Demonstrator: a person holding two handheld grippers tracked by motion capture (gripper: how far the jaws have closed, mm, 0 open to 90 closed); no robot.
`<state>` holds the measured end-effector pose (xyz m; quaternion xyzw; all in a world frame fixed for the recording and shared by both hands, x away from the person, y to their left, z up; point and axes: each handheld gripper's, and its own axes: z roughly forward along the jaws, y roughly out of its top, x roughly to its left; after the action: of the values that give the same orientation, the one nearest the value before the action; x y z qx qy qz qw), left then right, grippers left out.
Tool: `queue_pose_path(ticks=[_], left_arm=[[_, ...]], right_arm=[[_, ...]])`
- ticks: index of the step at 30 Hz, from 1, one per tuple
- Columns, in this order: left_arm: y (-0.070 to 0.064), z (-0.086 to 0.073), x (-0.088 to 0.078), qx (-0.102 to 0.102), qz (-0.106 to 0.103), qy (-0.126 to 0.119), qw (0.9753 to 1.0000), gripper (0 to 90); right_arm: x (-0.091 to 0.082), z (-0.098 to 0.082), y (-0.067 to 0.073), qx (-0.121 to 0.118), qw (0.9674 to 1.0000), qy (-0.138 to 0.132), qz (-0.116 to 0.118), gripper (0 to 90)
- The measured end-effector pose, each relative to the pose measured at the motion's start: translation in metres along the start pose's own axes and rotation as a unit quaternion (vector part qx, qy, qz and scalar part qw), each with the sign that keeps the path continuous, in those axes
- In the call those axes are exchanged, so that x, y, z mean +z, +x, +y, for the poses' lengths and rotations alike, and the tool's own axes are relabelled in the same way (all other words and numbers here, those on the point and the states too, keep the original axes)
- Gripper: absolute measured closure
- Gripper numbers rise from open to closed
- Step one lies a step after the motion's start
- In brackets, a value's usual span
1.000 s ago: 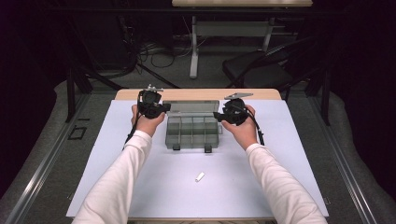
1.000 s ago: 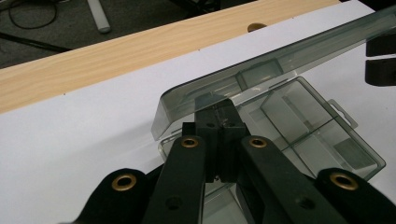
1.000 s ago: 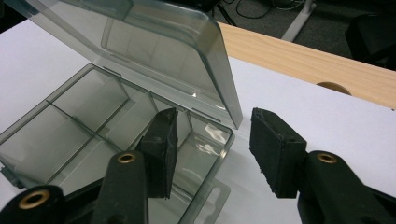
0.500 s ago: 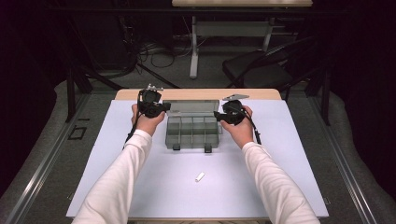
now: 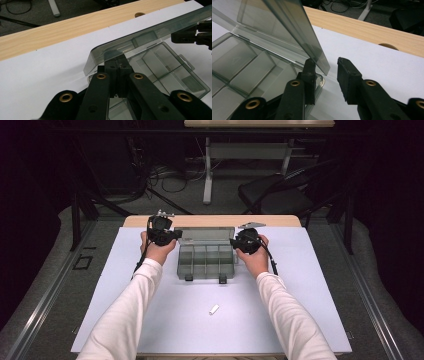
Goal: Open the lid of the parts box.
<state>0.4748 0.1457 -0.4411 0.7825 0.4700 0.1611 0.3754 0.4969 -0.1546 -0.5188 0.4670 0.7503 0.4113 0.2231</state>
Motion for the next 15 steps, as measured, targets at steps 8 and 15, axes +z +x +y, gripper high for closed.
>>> queue_pose_path(ticks=[8,15], left_arm=[[-0.0002,-0.0007,0.0006,0.0,-0.004,0.006,1.0,87.6],[-0.0033,-0.0041,0.0036,0.006,-0.012,0.01,0.9999,81.3]], right_arm=[[0.0029,-0.0012,0.0019,-0.006,1.0,-0.002,0.001,77.0],[0.0024,-0.0011,0.0038,-0.014,0.9999,-0.003,0.002,80.8]])
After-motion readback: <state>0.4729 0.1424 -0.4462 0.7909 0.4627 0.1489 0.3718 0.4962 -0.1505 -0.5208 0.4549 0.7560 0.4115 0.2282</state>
